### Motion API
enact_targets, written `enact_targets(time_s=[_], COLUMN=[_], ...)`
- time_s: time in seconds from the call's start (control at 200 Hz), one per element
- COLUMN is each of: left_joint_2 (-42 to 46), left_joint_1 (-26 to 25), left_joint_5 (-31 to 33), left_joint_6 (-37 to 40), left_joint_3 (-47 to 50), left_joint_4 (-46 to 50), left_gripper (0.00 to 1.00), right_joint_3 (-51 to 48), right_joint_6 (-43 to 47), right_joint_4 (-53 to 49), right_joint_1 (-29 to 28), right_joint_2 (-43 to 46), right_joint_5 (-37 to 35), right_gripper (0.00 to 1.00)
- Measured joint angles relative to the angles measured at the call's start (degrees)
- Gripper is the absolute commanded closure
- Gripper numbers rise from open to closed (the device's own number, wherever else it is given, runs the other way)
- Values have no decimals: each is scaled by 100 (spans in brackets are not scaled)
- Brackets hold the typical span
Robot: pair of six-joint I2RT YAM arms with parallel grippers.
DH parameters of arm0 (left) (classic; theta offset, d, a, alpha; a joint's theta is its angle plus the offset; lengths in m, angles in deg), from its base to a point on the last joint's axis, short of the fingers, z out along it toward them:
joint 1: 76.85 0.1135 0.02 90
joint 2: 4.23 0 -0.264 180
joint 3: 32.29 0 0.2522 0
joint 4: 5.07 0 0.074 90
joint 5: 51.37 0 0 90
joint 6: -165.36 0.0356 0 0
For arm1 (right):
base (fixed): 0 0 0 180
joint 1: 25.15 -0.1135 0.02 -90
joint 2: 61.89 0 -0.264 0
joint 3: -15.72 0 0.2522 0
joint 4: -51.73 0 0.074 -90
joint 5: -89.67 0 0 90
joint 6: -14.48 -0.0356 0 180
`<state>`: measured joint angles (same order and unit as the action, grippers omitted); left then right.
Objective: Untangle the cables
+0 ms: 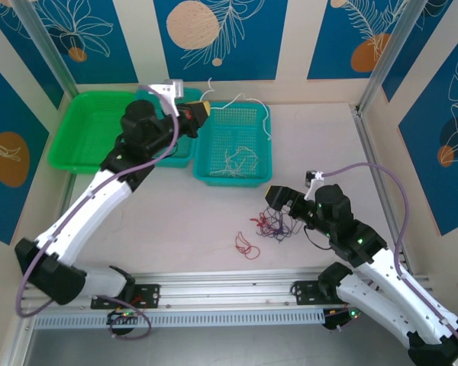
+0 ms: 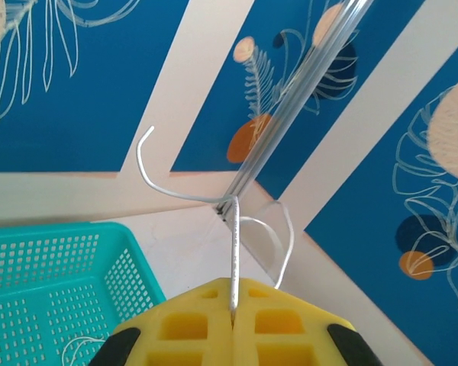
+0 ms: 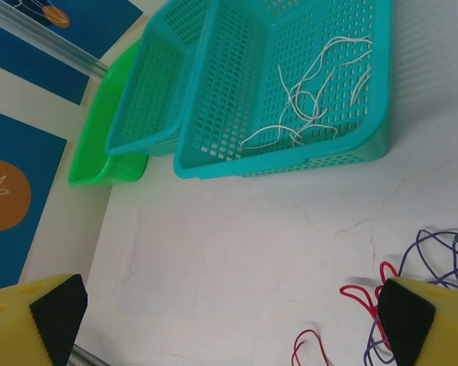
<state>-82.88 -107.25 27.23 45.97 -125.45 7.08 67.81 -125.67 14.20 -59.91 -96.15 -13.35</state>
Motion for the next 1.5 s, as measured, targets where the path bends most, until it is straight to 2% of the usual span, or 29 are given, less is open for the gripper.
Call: enact_targets(time_s=[0.17, 0.195, 0.27, 0.31, 0.405, 0.52, 0.68, 0.91, 1.055, 1.195, 1.34, 1.5], left_joint_2=[-1161, -1362, -1950, -2247, -2706, -2675, -2098, -127, 1189, 2013, 2135, 1401], left_joint_1=[0, 0, 0, 0, 0, -7, -24, -232, -782, -1491, -2264, -2839], left_joint_5=[-39, -39, -33, -15, 7, 52, 144, 87, 179, 457, 758, 870], left_joint_6=[-24, -24, -22, 15, 11, 59, 151, 144, -15, -505, -1121, -1851], left_joint_3=[-87, -92, -105, -107, -24, 203, 352, 1217, 2223, 3322, 4039, 4133], left_joint_4=[-282, -310, -315, -278, -170, -96, -48, -103, -74, 46, 413, 715], left_gripper=[100, 92, 56, 44, 33, 25, 24, 24, 26, 28, 30, 47], right_joint_3=[-66, -92, -168, -192, -197, -197, -197, -203, -293, -387, -400, -400], right_joint_6=[-2, -7, -37, -44, -44, -44, -42, -42, -42, -31, -17, -20], right_joint_4=[11, 17, 22, 13, 11, 11, 13, -201, -354, -413, -435, -374], right_joint_1=[92, 109, 149, 170, 208, 243, 284, 323, 341, 341, 341, 352], right_joint_2=[35, 35, 28, 11, -13, -13, -72, -494, -835, -1193, -1401, -1495], right_joint_5=[50, 72, 153, 195, 258, 267, 275, 94, 37, 92, 103, 103], right_gripper=[0, 0, 0, 1, 0, 0, 1, 0, 0, 1, 1, 1])
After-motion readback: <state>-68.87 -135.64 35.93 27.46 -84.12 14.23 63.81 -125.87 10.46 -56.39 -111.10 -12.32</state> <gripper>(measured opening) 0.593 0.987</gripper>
